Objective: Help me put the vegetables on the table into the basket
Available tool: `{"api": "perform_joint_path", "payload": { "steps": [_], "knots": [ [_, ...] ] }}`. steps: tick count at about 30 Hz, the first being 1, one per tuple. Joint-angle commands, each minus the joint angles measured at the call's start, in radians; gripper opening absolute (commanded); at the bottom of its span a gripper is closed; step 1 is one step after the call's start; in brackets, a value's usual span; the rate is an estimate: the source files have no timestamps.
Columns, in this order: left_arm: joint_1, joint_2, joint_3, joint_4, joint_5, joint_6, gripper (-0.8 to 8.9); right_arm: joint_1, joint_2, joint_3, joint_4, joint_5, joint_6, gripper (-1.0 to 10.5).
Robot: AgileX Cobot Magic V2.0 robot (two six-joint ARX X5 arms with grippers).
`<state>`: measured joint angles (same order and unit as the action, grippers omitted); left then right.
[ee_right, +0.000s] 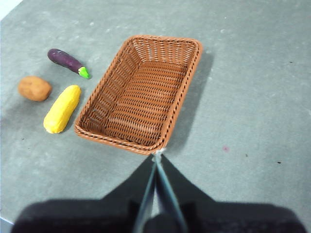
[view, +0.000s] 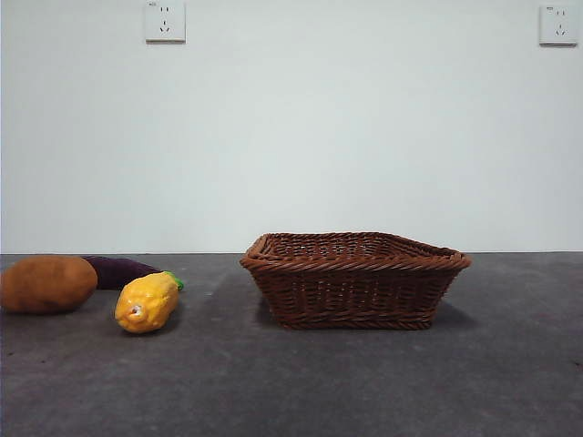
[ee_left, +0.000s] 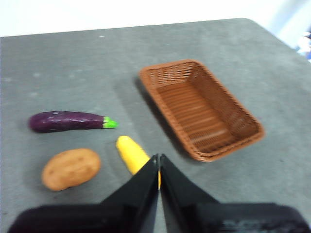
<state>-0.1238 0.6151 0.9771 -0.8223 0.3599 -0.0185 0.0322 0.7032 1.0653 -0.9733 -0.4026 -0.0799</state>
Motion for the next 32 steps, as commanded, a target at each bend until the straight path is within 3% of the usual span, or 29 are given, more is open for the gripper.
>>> {"api": "perform_joint_path", "payload": {
  "steps": [1, 2, 3, 4, 12, 16, 21, 32],
  "knots": [
    [-0.002, 0.002, 0.001, 0.002, 0.011, 0.012, 3.44, 0.0, -0.005, 0.003, 0.006, -0.017, -0.011, 2.6],
    [-0.002, 0.003, 0.001, 0.001, 0.013, 0.011, 5.29, 0.0, -0.005, 0.003, 0.006, -0.017, -0.011, 3.9],
    [-0.002, 0.006, 0.001, 0.0, 0.014, 0.01, 6.45, 0.0, -0.005, 0.003, 0.005, -0.016, -0.004, 5.3],
    [-0.002, 0.007, 0.001, -0.001, 0.014, -0.001, 6.63, 0.0, -0.005, 0.003, 0.005, -0.017, 0.0, 5.7],
    [-0.002, 0.031, 0.001, 0.0, 0.014, -0.006, 6.62, 0.001, 0.03, 0.003, 0.021, -0.018, 0.009, 5.7],
    [-0.002, 0.067, 0.001, 0.001, 0.014, -0.006, 6.61, 0.002, 0.153, 0.005, 0.111, -0.08, 0.047, 5.7],
    [-0.002, 0.12, 0.001, 0.028, 0.014, -0.006, 6.61, 0.057, 0.414, 0.064, 0.198, -0.051, 0.049, 5.7],
    [-0.002, 0.207, 0.001, 0.057, 0.014, -0.007, 6.61, 0.19, 1.058, 0.443, 0.215, 0.094, 0.05, 5.7]
  ]
}}
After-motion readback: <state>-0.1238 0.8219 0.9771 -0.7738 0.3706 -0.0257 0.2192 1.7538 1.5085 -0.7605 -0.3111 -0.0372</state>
